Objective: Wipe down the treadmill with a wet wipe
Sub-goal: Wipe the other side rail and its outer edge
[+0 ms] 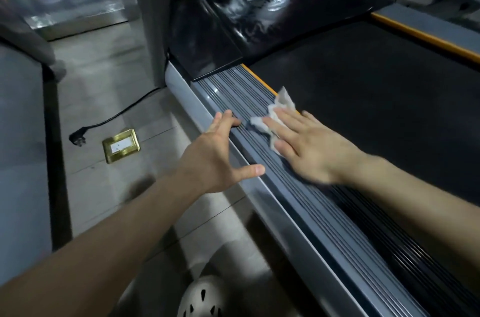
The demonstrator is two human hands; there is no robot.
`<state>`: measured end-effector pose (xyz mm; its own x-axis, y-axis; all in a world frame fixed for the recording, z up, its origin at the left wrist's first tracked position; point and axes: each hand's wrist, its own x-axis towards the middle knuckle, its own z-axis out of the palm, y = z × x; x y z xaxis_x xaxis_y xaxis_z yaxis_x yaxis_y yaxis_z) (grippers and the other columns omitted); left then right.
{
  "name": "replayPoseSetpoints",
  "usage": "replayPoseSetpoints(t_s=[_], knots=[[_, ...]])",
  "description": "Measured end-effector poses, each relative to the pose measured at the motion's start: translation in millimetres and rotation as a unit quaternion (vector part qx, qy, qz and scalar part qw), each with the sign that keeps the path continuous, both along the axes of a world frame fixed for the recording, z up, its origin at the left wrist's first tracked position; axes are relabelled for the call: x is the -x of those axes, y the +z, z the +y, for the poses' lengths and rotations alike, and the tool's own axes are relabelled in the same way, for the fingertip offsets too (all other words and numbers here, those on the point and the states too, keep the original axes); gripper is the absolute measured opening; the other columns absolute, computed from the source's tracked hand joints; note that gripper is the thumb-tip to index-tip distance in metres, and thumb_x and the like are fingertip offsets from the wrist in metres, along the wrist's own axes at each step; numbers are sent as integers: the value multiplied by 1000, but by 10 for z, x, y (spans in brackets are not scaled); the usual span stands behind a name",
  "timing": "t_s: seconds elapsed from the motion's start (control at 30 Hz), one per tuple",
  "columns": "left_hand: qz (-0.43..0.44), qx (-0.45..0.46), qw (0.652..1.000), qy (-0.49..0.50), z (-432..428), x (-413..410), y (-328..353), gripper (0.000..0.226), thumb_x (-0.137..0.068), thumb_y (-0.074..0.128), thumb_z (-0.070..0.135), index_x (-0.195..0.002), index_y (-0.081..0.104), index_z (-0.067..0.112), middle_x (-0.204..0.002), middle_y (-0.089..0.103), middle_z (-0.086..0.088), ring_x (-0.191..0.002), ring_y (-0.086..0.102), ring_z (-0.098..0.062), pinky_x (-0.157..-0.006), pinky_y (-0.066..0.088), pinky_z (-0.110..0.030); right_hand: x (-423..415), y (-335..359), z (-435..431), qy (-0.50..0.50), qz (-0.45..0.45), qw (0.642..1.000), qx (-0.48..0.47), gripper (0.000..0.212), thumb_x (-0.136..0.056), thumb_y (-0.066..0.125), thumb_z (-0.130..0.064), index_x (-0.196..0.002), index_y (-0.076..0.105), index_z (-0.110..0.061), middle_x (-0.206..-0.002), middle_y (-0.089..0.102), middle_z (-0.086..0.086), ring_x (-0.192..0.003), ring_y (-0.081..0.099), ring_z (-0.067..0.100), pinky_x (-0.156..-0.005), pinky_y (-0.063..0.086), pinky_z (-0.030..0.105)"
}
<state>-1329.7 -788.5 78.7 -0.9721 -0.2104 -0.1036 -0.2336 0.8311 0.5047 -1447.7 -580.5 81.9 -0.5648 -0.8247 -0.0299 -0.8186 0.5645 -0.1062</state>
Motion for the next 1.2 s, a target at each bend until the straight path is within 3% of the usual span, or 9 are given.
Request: replayPoseSetpoints(t_s=[0.2, 0.43, 0.57, 0.7, 0.8, 0.9, 1.03, 1.1, 1.2], knots=[[16, -17, 1000, 6, 5, -19, -13, 116, -68, 81, 79, -161, 28, 36, -177, 6, 15, -162, -1, -2, -130, 26, -38, 826, 0, -1616, -67, -68, 995, -17, 60, -114, 16, -40, -172, 6, -27, -179, -8, 1, -164, -14, 15, -133, -7, 48], [20, -19, 1000, -3, 25, -28, -46, 112, -74, 80, 76, -164, 27, 34, -177, -3, 18, -162, -6, -1, -119, 15, -24, 452, -64, -340, 12, -74, 997, 13, 59, -114, 21, -49, -170, 12, -37, -177, -3, -13, -163, -9, 5, -133, -5, 42], [28, -29, 999, -8, 29, -34, -48, 110, -74, 81, 75, -162, 30, 35, -177, -2, 16, -162, -6, -2, -120, 13, -25, 704, 20, -978, -60, -73, 996, 5, 57, -114, 25, -42, -170, 12, -41, -179, 3, 3, -165, -1, 19, -133, -1, 43], [69, -57, 996, 19, 64, -133, -131, 105, -76, 77, 78, -163, 30, 41, -178, 7, 15, -160, 26, -12, -124, 36, -36, 678, 48, -1468, 73, -78, 994, 9, 52, -117, 29, -31, -168, 22, -40, -177, 13, -3, -165, -1, 15, -133, 1, 49], [66, -20, 997, 43, 197, -278, -242, 101, -85, 59, 84, -168, 17, 45, -177, -2, 17, -161, 23, -12, -127, 34, -42, 809, 83, -1434, 6, -51, 998, -21, 55, -116, 26, -35, -168, 12, -45, -179, 6, -3, -165, -6, 16, -133, -2, 50], [84, 25, 996, 34, 205, -304, -306, 91, -94, 47, 80, -169, 11, 43, -178, 2, 11, -163, 14, -10, -130, 28, -42, 691, 7, -1575, 77, -73, 994, -7, 53, -116, 28, -34, -167, 19, -45, -179, 6, -3, -165, -4, 16, -133, -2, 50], [101, 43, 994, 29, 219, -328, -275, 83, -101, 54, 66, -170, 17, 37, -179, 7, 9, -162, 18, -11, -129, 28, -36, 658, -50, -1608, -27, -57, 998, -10, 55, -115, 21, -41, -170, 13, -39, -180, -1, -2, -165, -7, 15, -133, -5, 44], [98, 91, 991, 3, 176, -388, -287, 79, -103, 56, 58, -169, 17, 36, -179, 9, 6, -161, 21, -13, -127, 33, -36, 426, -60, -1347, 10, -76, 997, -8, 56, -115, 22, -42, -170, 14, -37, -179, -3, -2, -164, -9, 13, -133, -6, 44], [66, 169, 982, -59, 26, -516, -357, 90, -103, 59, 46, -167, -5, 46, -178, 12, 0, -159, 28, -19, -123, 38, -41, -141, -13, -422, 40, -78, 996, 14, 55, -115, 18, -47, -170, 13, -40, -179, -2, -8, -163, -8, 6, -134, -1, 43]])
